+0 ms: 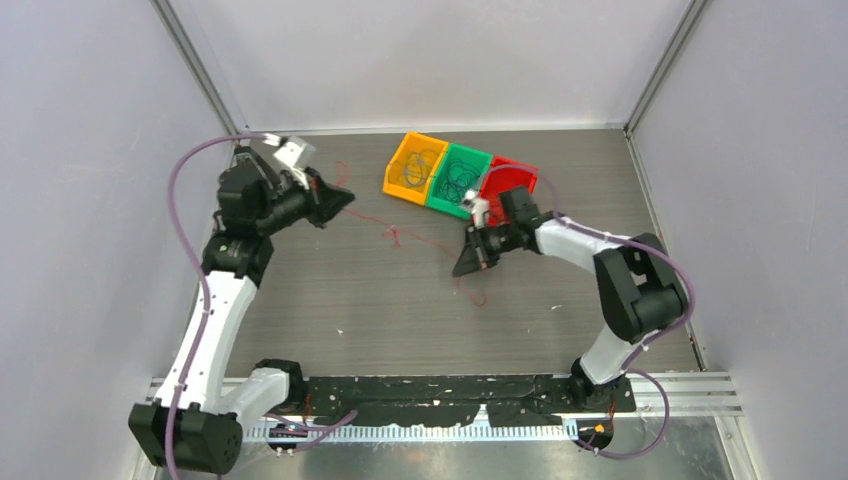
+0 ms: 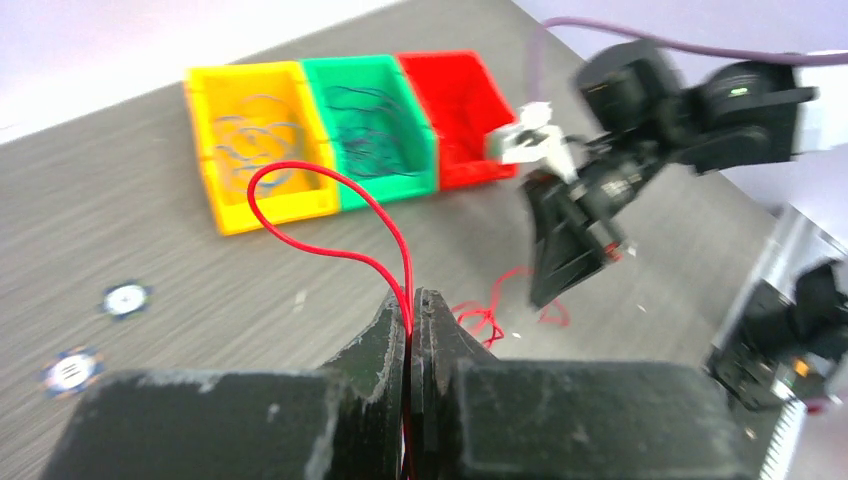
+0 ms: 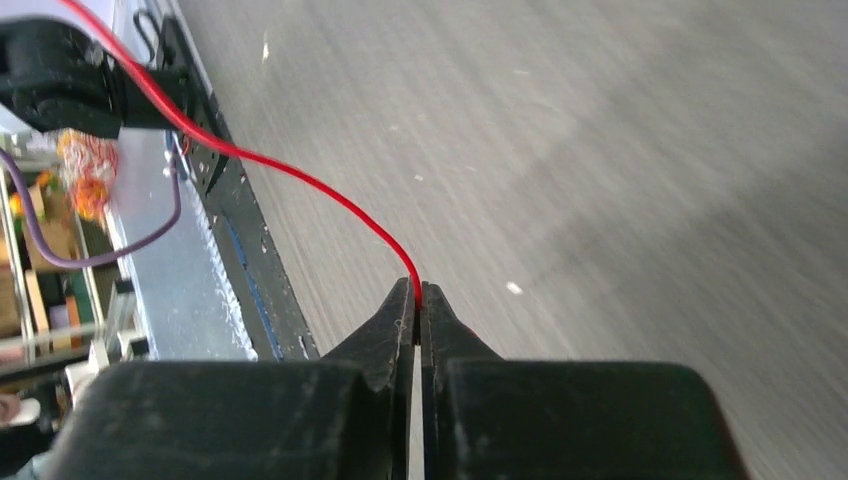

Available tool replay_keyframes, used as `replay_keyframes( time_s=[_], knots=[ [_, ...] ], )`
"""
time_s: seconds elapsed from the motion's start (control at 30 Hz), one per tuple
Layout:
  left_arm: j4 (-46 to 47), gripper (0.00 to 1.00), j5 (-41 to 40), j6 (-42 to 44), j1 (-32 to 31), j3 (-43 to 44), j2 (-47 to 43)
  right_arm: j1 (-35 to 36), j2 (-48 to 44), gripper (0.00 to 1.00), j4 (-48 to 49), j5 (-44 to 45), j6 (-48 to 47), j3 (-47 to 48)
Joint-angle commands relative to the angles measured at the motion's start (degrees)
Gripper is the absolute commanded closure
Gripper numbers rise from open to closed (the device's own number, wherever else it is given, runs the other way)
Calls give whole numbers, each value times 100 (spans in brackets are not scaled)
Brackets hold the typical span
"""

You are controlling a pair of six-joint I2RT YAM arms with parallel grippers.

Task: Untangle the cables

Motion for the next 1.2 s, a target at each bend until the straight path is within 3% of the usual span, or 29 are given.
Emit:
replay_keyframes(
  time_s=[0.0,0.1,0.27,0.33,0.43,0.57,0.63,0.77,0.97,1.17],
  knots=[
    [-493,100,29,456,720,97,-424,-978,-868,94,-957,-128,-720,129],
    [-901,100,-54,728,1011,-44,-536,-1570,-1190,94,-1244,-261,-785,489],
    [-1283,100,-53,828,2087,-131,-492,-2574,-1546,95,-1642,-561,-683,1076],
    [-1498,100,93,1302,2219,-130,-430,-2874,-1643,95,-1653,-667,-590,1304],
    [-1693,100,1059,1485,2044,-246,-355,-2938,-1808,95,-1440,-1028,-377,1451],
    [-1593,100,1485,920,644,-357,-292,-2249,-2188,95,-259,-1328,703,1211],
    [-983,100,1358,209,-139,-501,-308,-1796,-2337,95,110,-1315,1028,1144],
    [552,100,1166,-1551,-938,-672,-84,-879,-2515,95,309,-1089,1089,1192],
    [2341,100,650,-3464,-1386,-880,361,79,-2541,95,125,-657,548,1339],
    [2647,100,405,-3763,-1397,-884,532,456,-2522,95,-40,-580,343,1345]
  ],
)
